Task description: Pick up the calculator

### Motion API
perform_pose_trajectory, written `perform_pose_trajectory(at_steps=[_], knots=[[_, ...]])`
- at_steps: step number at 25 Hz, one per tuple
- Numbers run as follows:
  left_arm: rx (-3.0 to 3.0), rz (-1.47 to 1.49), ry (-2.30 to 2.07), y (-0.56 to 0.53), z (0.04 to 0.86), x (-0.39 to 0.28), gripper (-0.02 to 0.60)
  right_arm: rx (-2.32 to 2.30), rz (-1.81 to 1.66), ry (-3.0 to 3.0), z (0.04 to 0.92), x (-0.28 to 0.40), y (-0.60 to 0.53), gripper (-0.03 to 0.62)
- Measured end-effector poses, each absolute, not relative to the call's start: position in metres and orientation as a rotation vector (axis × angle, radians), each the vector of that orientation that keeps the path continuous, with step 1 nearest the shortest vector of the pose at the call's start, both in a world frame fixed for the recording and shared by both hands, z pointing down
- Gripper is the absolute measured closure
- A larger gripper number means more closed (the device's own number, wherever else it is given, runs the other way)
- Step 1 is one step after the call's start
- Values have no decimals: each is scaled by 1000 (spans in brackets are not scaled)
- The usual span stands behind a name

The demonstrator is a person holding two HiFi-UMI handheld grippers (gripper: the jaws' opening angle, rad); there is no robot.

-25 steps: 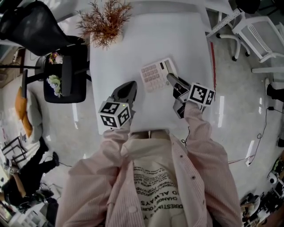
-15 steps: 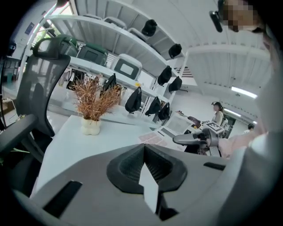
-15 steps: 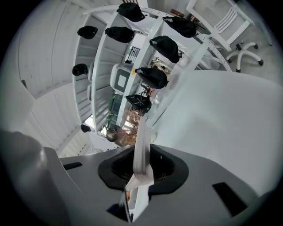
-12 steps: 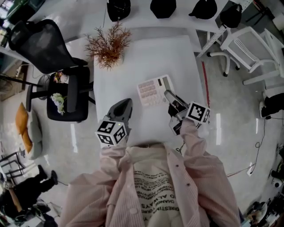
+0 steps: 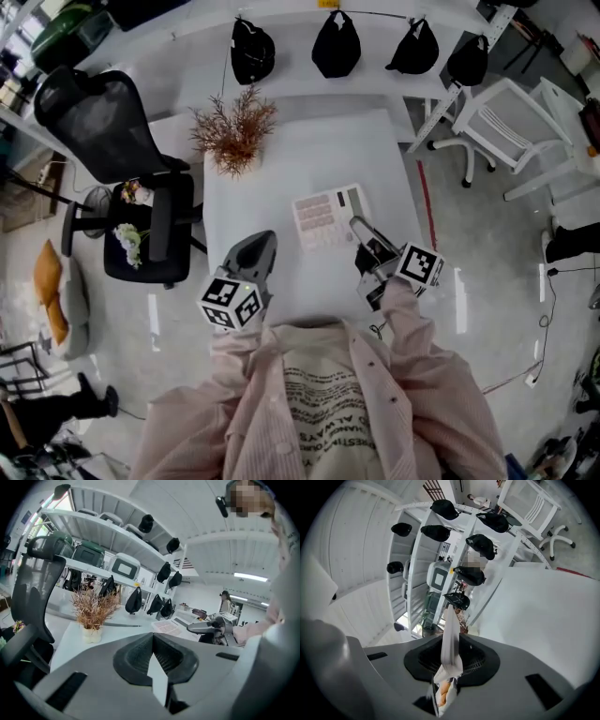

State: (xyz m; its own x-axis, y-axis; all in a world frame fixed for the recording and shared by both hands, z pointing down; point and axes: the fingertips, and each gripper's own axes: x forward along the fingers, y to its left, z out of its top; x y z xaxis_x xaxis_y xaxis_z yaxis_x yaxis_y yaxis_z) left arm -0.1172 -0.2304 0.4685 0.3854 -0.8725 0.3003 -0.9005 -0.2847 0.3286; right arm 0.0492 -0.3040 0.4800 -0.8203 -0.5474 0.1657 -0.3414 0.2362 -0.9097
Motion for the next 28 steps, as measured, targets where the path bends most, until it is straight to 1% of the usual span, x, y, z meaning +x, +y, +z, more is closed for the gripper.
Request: perform_pose_trajectory(at_steps=[3, 8, 14, 28], knots=[[2233, 78, -1538, -230, 457, -118, 580, -868, -1576, 2349, 470, 55, -304, 525], [2274, 73, -1553, -227, 439, -116, 580, -931, -1620, 2246, 457, 65, -296, 526], [2319, 56, -1563, -223, 420, -112, 581, -935, -1581, 2223, 438, 72, -292, 525], [2365, 66, -1616, -226, 401, -117, 580, -948, -1529, 2158, 417, 82, -289, 525]])
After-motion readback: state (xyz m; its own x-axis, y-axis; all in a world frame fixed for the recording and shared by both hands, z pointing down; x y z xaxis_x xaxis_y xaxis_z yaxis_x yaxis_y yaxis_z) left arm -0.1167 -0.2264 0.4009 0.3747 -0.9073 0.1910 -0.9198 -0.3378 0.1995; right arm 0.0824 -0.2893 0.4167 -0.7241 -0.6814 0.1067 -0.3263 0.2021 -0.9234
